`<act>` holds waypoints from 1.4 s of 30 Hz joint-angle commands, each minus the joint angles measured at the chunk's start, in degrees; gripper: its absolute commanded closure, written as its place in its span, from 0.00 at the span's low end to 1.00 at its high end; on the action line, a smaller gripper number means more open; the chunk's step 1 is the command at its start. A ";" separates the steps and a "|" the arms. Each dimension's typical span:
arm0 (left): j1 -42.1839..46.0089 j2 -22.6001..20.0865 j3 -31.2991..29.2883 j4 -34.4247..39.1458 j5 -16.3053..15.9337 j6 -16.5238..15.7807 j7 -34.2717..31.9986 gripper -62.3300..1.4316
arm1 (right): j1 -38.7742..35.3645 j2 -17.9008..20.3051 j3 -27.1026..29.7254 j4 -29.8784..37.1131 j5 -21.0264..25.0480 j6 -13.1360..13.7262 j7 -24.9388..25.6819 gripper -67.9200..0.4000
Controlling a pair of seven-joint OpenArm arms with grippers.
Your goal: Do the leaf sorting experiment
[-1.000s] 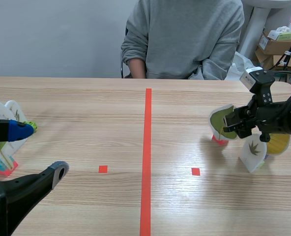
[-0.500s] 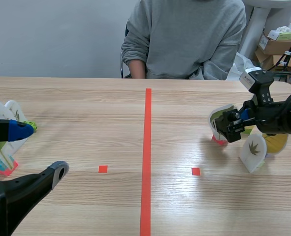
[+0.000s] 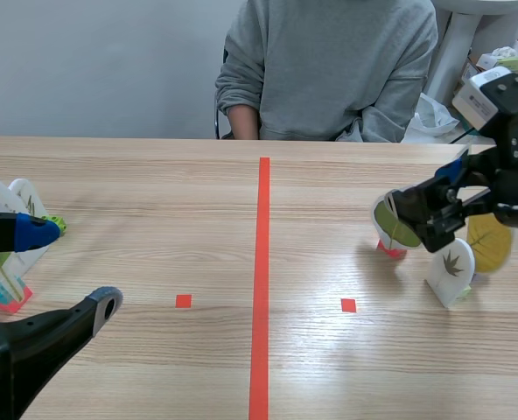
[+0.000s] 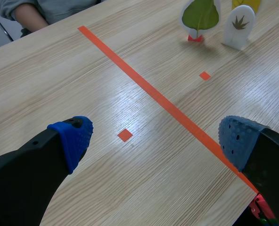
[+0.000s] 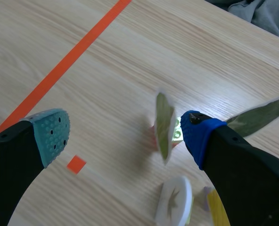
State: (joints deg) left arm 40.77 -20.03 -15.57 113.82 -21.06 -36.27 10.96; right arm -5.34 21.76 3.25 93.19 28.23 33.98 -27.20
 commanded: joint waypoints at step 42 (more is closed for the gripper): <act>-0.02 0.33 -0.42 0.20 -0.79 -0.13 -0.98 0.08 | -30.99 0.46 12.50 24.13 12.50 8.74 -0.98 0.29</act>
State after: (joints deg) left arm 40.77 -20.03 -15.57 113.82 -21.08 -36.27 10.90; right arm -37.01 21.74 15.31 117.38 40.34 42.28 -29.02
